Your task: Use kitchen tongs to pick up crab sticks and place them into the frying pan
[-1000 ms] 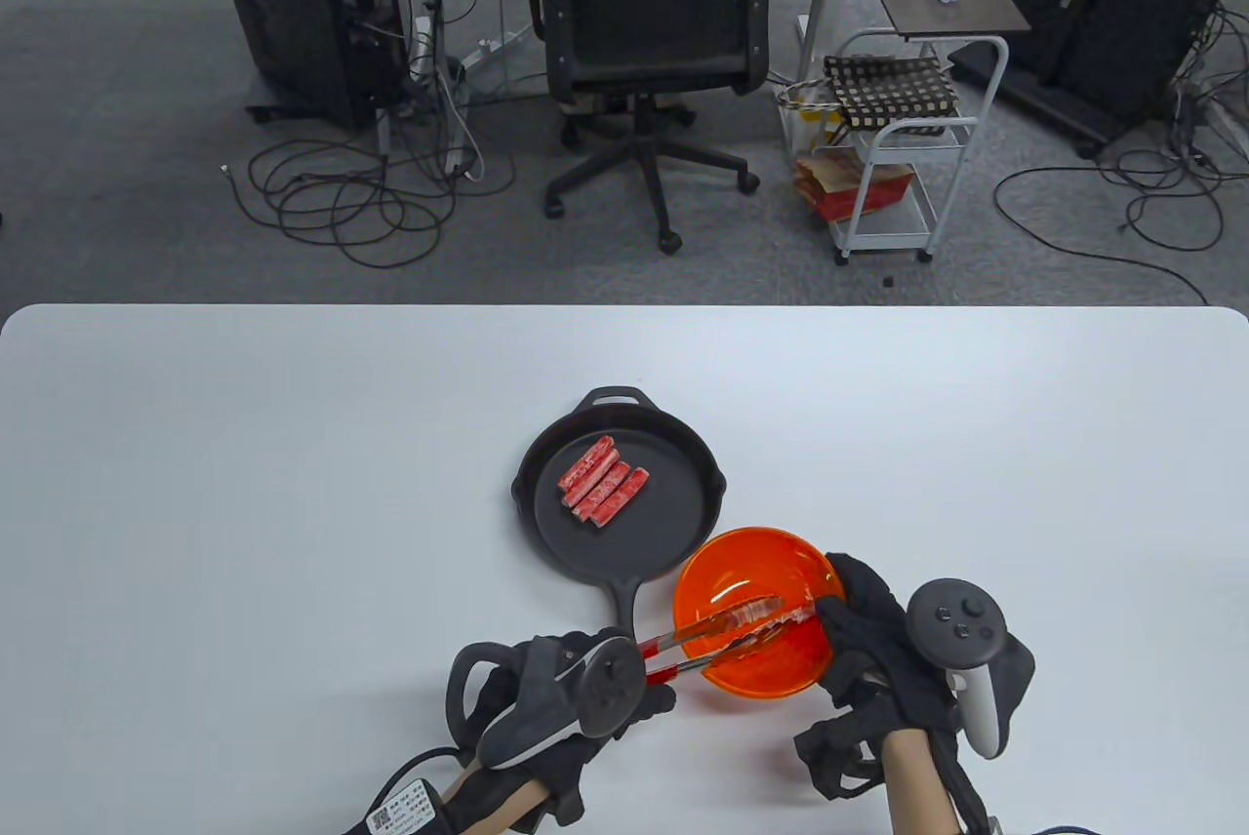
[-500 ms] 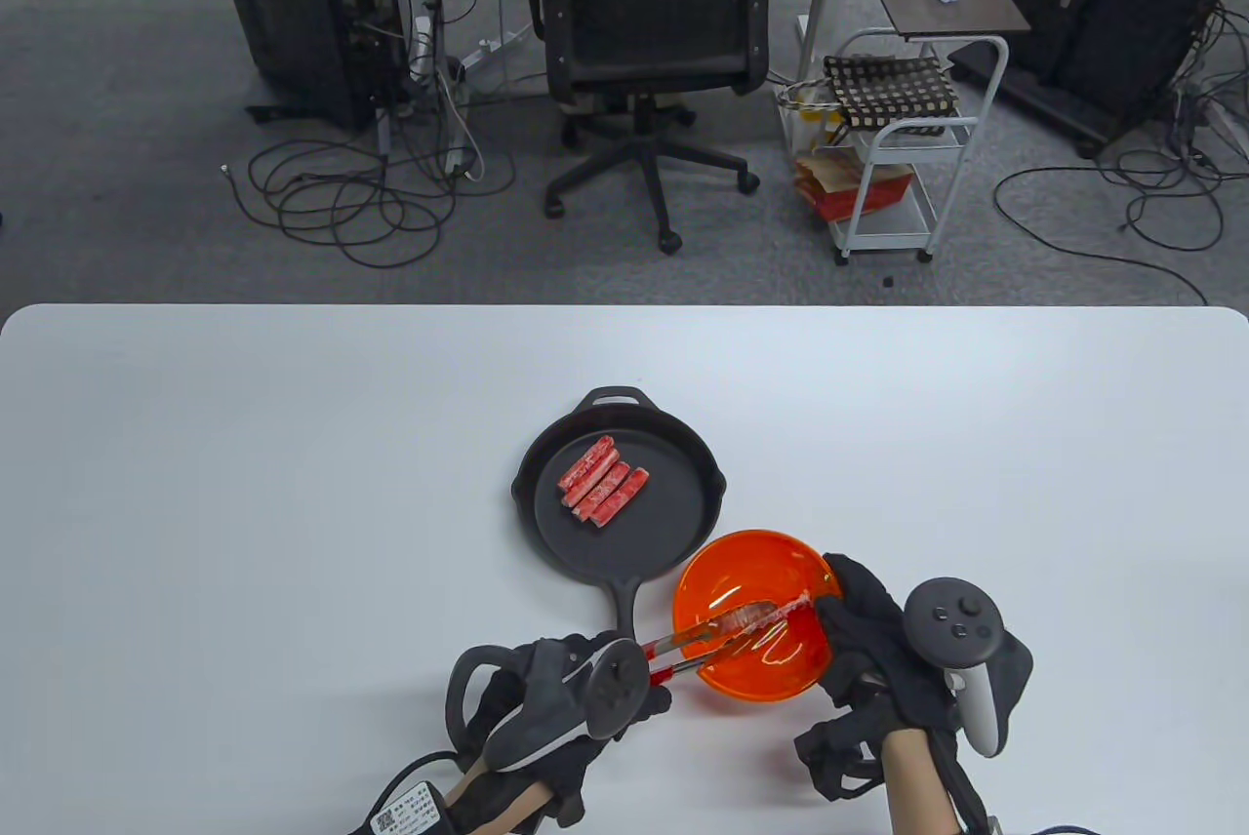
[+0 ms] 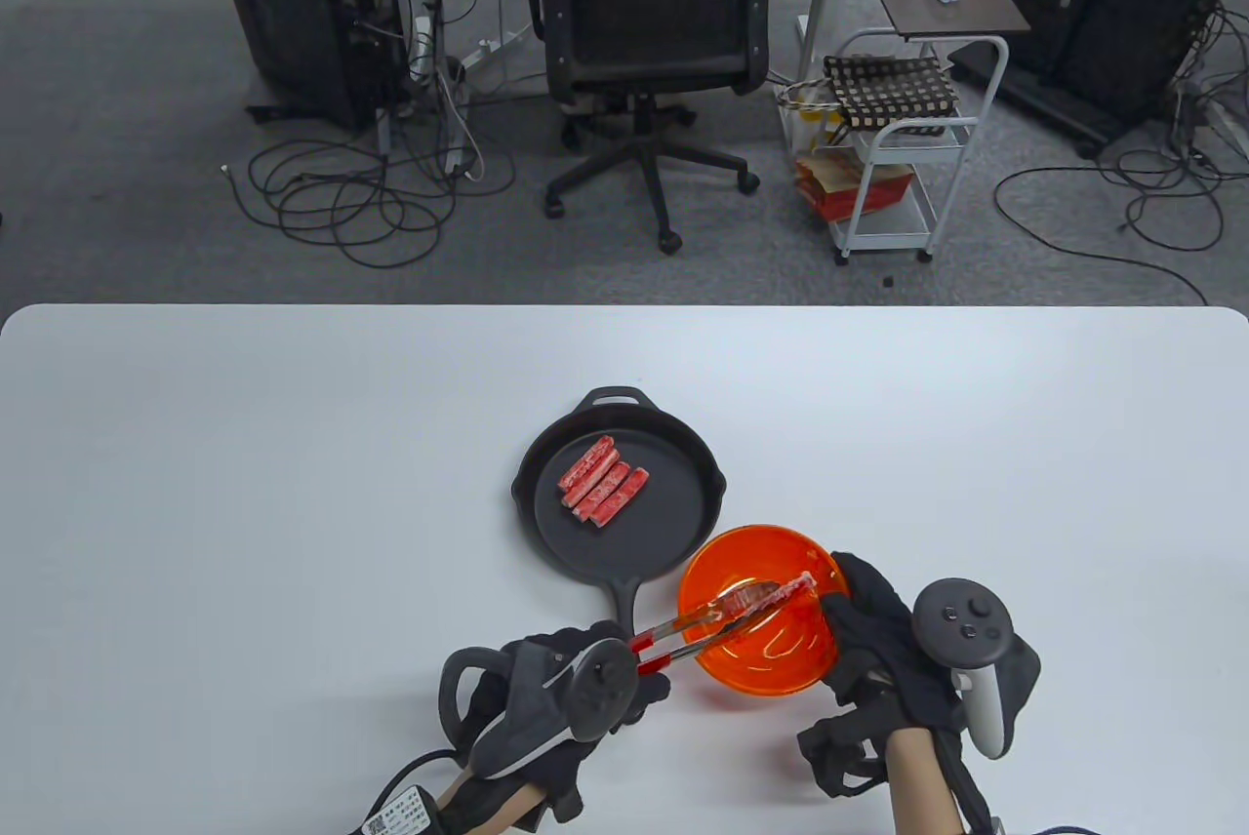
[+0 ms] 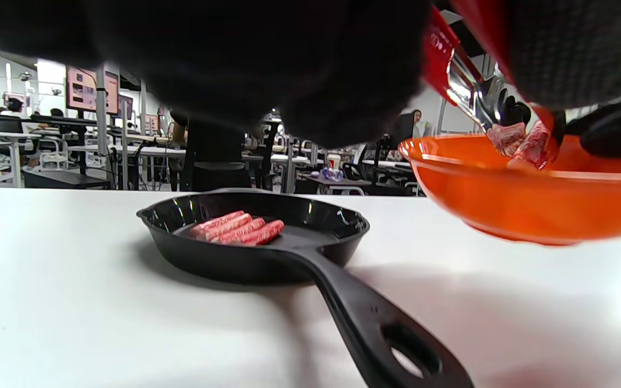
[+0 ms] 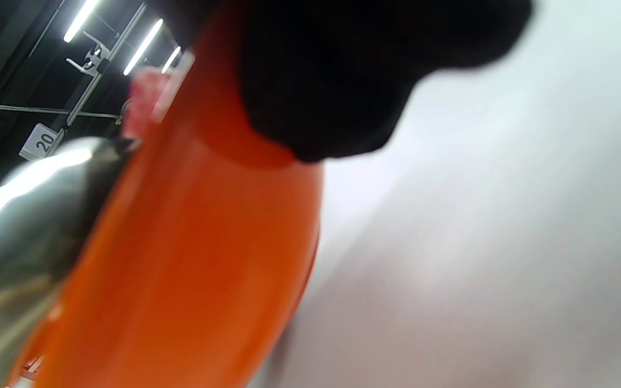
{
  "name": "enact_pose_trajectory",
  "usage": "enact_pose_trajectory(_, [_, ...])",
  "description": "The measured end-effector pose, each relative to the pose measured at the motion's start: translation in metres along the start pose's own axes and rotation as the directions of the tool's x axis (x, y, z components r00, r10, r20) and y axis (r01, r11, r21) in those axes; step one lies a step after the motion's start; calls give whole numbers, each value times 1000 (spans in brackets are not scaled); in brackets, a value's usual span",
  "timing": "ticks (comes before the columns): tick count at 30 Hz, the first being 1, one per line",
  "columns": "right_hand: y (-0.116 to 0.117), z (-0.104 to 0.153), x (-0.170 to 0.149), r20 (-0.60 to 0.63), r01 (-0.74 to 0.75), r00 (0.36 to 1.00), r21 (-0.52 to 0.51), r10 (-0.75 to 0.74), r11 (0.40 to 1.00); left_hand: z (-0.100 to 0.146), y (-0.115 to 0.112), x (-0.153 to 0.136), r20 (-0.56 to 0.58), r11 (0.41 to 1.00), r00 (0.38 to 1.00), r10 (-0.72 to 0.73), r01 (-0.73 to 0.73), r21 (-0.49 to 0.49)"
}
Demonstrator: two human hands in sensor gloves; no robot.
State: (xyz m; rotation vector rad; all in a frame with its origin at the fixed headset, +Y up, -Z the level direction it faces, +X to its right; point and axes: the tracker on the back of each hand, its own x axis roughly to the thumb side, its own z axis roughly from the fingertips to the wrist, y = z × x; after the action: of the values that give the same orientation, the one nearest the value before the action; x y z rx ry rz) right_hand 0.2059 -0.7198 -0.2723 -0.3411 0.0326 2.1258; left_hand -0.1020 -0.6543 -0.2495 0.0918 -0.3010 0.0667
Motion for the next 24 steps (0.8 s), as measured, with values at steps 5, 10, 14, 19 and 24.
enact_pose_trajectory(5, [-1,0,0,-6,3,1000,-1,-3,1000,-4,13,-19,-68,998,997,42,-39,48])
enact_pose_trajectory(10, [-1,0,-1,-9,5,1000,1,-5,1000,-10,21,-40,-146,995,987,58,-47,83])
enact_pose_trajectory(14, [-1,0,0,-9,3,1000,5,-3,1000,-24,17,-60,-217,997,975,56,-44,59])
enact_pose_trajectory(19, [-1,0,-1,-9,5,1000,4,-5,1000,-39,-4,-75,-279,1000,960,6,-12,-19])
enact_pose_trajectory(24, [-1,0,-1,-12,6,1000,3,-6,1000,-52,-33,-83,-324,995,946,-34,1,-103])
